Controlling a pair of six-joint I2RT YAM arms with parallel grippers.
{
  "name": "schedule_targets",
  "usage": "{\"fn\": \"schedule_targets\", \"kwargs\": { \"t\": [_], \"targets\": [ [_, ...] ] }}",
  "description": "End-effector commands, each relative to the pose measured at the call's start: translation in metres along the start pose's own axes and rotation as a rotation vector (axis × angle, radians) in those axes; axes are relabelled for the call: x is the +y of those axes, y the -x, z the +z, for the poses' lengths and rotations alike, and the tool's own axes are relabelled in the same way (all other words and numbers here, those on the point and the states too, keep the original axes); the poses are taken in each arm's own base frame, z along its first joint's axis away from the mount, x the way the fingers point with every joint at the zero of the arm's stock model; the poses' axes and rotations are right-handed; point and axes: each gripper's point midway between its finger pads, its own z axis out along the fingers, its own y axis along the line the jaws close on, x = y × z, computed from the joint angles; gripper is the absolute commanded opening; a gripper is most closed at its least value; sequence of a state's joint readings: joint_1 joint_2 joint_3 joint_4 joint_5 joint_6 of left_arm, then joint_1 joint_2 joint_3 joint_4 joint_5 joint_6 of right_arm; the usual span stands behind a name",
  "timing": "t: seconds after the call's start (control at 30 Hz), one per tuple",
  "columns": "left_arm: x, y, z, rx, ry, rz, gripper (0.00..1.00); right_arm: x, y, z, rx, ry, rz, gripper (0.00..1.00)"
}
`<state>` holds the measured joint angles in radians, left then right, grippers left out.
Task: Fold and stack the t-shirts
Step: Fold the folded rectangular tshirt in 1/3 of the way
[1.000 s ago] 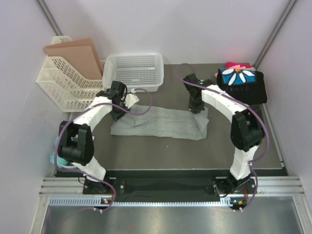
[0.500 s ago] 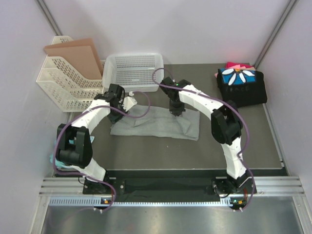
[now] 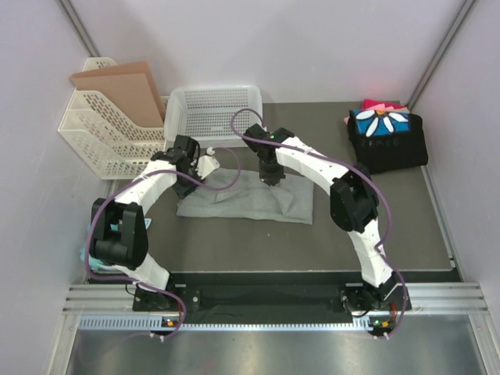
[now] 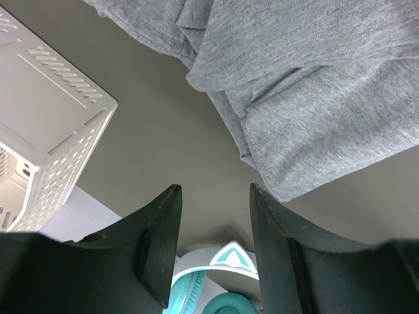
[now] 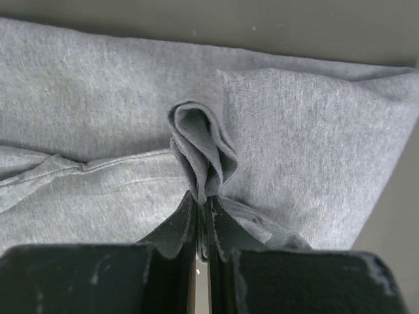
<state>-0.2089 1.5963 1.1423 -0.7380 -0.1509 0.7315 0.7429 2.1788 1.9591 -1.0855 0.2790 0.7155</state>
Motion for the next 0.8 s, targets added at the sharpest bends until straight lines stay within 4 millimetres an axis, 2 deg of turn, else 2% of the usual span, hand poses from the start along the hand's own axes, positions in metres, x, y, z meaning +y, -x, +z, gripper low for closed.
{"fn": "schedule_targets", "kwargs": {
  "t": [0.0,0.17,0.33,0.6,0.67,0.7,0.77],
  "targets": [
    [0.010,0.004,-0.009,-0.037,0.046,-0.012,0.51,0.029,-0.005,-0.002,0.000,0.051,-0.014,0.00],
    [0.010,0.002,-0.008,-0.033,0.048,-0.010,0.51,0.047,-0.017,0.011,0.032,0.076,-0.033,0.00],
    [0.009,0.001,-0.007,-0.029,0.046,-0.009,0.51,0.061,-0.022,0.014,0.041,0.087,-0.057,0.00],
    [0.005,0.000,-0.004,-0.023,0.032,-0.016,0.51,0.080,-0.009,0.011,0.030,0.143,-0.071,0.01],
    [0.003,-0.001,-0.003,-0.019,0.025,-0.023,0.51,0.085,-0.006,0.010,0.026,0.169,-0.075,0.11],
    [0.003,-0.001,-0.003,-0.023,0.022,-0.024,0.51,0.086,-0.006,0.009,0.026,0.176,-0.077,0.28],
    [0.000,-0.002,-0.003,-0.020,0.017,-0.028,0.51,0.085,-0.004,0.011,0.025,0.179,-0.080,0.43]
  ]
}}
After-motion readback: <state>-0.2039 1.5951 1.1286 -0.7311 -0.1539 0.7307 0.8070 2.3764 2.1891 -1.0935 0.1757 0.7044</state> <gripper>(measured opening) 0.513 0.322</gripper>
